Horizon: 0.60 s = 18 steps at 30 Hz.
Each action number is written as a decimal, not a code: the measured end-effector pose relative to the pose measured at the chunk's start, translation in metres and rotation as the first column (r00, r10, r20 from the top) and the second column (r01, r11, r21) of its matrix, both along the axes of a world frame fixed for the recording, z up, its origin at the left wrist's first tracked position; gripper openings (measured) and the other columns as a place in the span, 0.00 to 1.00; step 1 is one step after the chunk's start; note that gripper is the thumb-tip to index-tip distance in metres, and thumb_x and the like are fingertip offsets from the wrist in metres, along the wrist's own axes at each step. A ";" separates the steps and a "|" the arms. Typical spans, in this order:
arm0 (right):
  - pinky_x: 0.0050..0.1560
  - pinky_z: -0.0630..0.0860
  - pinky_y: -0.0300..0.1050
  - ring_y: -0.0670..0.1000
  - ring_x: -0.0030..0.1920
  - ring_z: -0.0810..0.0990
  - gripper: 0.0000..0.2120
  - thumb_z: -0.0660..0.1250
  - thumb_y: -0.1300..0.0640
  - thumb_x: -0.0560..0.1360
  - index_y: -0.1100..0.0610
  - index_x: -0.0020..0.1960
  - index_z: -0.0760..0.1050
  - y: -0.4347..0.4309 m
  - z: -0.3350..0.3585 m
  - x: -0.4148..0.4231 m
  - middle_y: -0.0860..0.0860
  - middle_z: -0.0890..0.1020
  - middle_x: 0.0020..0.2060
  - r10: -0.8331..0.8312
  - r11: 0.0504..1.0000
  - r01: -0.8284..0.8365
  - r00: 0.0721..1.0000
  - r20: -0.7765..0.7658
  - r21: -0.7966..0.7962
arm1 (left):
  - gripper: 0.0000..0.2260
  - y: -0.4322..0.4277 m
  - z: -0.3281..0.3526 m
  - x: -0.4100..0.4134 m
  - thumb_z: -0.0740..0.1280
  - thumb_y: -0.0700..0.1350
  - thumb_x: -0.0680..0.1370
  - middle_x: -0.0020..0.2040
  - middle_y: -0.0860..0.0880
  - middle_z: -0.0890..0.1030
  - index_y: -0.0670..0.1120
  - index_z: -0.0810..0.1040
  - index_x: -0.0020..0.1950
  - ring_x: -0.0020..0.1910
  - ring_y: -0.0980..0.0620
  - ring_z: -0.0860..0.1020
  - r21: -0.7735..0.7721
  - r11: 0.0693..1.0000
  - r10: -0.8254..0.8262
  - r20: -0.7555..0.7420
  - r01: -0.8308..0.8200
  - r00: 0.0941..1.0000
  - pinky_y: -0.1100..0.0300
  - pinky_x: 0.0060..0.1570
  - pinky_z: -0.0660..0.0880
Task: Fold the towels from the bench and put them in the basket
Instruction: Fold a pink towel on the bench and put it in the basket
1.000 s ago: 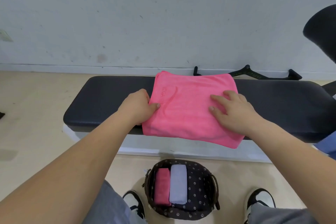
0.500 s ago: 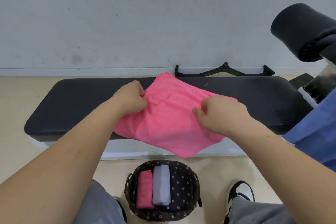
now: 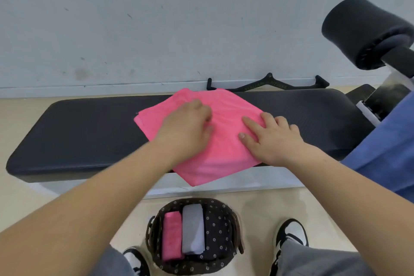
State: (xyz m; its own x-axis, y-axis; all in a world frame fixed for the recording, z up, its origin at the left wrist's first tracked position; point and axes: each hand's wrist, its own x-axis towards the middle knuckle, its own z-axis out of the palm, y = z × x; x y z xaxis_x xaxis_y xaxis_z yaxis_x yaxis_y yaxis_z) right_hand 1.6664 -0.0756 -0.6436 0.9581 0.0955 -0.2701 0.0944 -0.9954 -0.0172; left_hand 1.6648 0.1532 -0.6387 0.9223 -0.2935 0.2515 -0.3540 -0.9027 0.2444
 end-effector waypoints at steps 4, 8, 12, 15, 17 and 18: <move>0.71 0.59 0.65 0.62 0.74 0.62 0.33 0.39 0.33 0.81 0.45 0.82 0.52 0.003 0.008 -0.008 0.57 0.62 0.77 -0.098 0.986 0.102 0.995 0.034 -0.135 | 0.28 -0.047 -0.013 -0.048 0.63 0.65 0.76 0.64 0.47 0.76 0.48 0.72 0.68 0.60 0.42 0.74 0.254 0.956 -0.121 -0.121 0.149 0.985 0.46 0.57 0.74; 0.73 0.53 0.71 0.65 0.75 0.62 0.38 0.38 0.34 0.81 0.57 0.83 0.54 0.004 0.013 -0.017 0.62 0.64 0.77 -0.219 0.931 0.217 0.975 0.025 -0.294 | 0.46 -0.077 -0.041 -0.067 0.64 0.66 0.76 0.84 0.40 0.50 0.46 0.45 0.84 0.81 0.33 0.52 0.422 0.894 -0.088 -0.158 0.148 0.984 0.32 0.76 0.51; 0.75 0.50 0.70 0.65 0.74 0.65 0.38 0.38 0.37 0.82 0.61 0.77 0.67 0.011 0.026 -0.024 0.61 0.71 0.73 -0.219 0.906 0.196 0.976 -0.020 -0.374 | 0.44 -0.079 -0.054 -0.055 0.65 0.49 0.79 0.85 0.40 0.44 0.46 0.37 0.84 0.82 0.33 0.45 0.505 0.855 -0.079 -0.093 0.116 0.993 0.28 0.75 0.45; 0.76 0.47 0.71 0.66 0.79 0.54 0.36 0.41 0.39 0.82 0.60 0.80 0.61 0.014 0.027 -0.028 0.63 0.61 0.79 -0.196 0.943 0.170 0.978 -0.065 -0.285 | 0.41 -0.072 -0.050 -0.049 0.63 0.44 0.79 0.85 0.41 0.43 0.47 0.38 0.84 0.83 0.35 0.45 0.511 0.846 -0.111 -0.113 0.154 0.987 0.30 0.77 0.45; 0.77 0.48 0.69 0.63 0.82 0.46 0.33 0.46 0.39 0.82 0.55 0.82 0.56 0.011 0.025 -0.031 0.60 0.51 0.83 -0.061 0.995 0.054 0.995 -0.082 -0.083 | 0.37 -0.067 -0.042 -0.048 0.60 0.43 0.81 0.85 0.43 0.45 0.47 0.44 0.85 0.83 0.38 0.46 0.487 0.852 -0.136 -0.152 0.194 0.979 0.34 0.79 0.47; 0.78 0.49 0.67 0.61 0.82 0.45 0.33 0.51 0.40 0.82 0.52 0.83 0.54 0.009 0.025 -0.033 0.58 0.49 0.83 0.026 0.999 -0.023 0.995 -0.097 0.030 | 0.34 -0.063 -0.036 -0.048 0.59 0.42 0.82 0.85 0.44 0.48 0.47 0.47 0.85 0.84 0.41 0.48 0.454 0.868 -0.137 -0.173 0.203 0.975 0.38 0.80 0.49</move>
State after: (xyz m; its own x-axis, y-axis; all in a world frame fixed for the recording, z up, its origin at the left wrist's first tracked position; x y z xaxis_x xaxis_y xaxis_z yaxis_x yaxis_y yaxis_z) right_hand 1.6330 -0.0664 -0.6188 0.9246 0.1278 -0.3587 0.1151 -0.9917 -0.0565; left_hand 1.6170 0.0906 -0.6750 0.8622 -0.5012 -0.0734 -0.5065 -0.8516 -0.1348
